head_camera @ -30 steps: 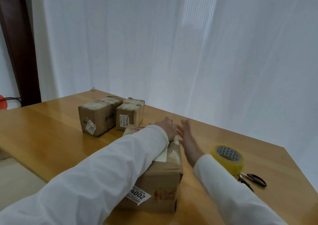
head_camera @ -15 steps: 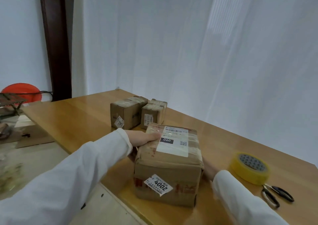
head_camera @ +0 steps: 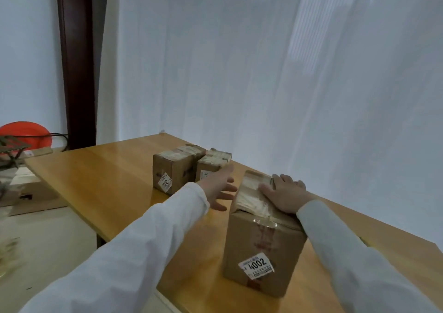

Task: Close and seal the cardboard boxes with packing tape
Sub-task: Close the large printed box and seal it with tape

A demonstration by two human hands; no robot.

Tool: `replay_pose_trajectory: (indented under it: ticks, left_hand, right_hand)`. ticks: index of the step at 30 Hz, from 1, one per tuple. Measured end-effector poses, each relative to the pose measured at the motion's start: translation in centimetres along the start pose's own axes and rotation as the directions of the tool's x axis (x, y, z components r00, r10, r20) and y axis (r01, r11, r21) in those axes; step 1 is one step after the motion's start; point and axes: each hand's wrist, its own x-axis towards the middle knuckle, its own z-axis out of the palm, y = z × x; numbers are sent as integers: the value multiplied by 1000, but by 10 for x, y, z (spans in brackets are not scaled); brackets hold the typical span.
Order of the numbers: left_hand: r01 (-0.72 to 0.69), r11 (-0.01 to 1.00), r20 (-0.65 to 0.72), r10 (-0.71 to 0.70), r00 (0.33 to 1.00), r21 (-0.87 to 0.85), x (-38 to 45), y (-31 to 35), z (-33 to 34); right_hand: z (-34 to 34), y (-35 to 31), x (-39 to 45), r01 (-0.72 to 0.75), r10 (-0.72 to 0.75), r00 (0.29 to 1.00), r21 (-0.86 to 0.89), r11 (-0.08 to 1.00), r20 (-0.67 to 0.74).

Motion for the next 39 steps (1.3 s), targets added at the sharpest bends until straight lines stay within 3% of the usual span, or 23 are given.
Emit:
replay_pose_trajectory:
  ticks: [2, 4, 9, 11, 16, 20, 22, 25, 27, 33, 39]
  left_hand:
    - [11, 974, 128, -41, 991, 224, -12, 2, 8]
    - [-7, 933, 160, -54, 986, 360, -21, -4, 18]
    - [-1, 967, 161, -42, 986, 257, -24, -3, 15]
    - [46, 973, 111, -73, 991, 226, -18, 0, 14]
    - [25, 1000, -60, -24, 998, 8, 12, 1, 5]
    - [-36, 988, -229, 70, 971, 147, 32, -7, -17]
    - [-61, 965, -341, 149, 928, 254, 46, -13, -28]
    - [-96, 937, -526, 272, 806, 337, 66, -21, -39]
    - [-107, 929, -580, 309, 754, 355, 79, -25, -39]
    - [-69, 969, -653, 211, 727, 236, 129, -33, -29]
    - [-99, 983, -739, 182, 648, 155, 153, -34, -28]
  right_hand:
    - [-4, 2, -5, -4, 4, 1000, 4, 1000, 12]
    - [-11, 4, -9, 22, -22, 998, 3, 1000, 53]
    - [-26, -2, -25, 247, -188, 930, -156, 957, 317]
    - [-27, -4, -20, 250, -166, 922, -210, 945, 350]
    - [-23, 5, 11, 143, -113, 965, -113, 983, 238]
    - [-24, 11, 32, 120, -98, 972, -93, 988, 215]
    - [-23, 11, 42, 120, -101, 972, -79, 990, 210]
    - [-21, 13, 57, 111, -100, 978, -52, 992, 184]
    - [-19, 13, 64, 105, -97, 980, -42, 994, 175]
    - [-16, 13, 70, 101, -93, 984, -47, 994, 154]
    - [-14, 15, 69, 107, -107, 987, 2, 994, 123]
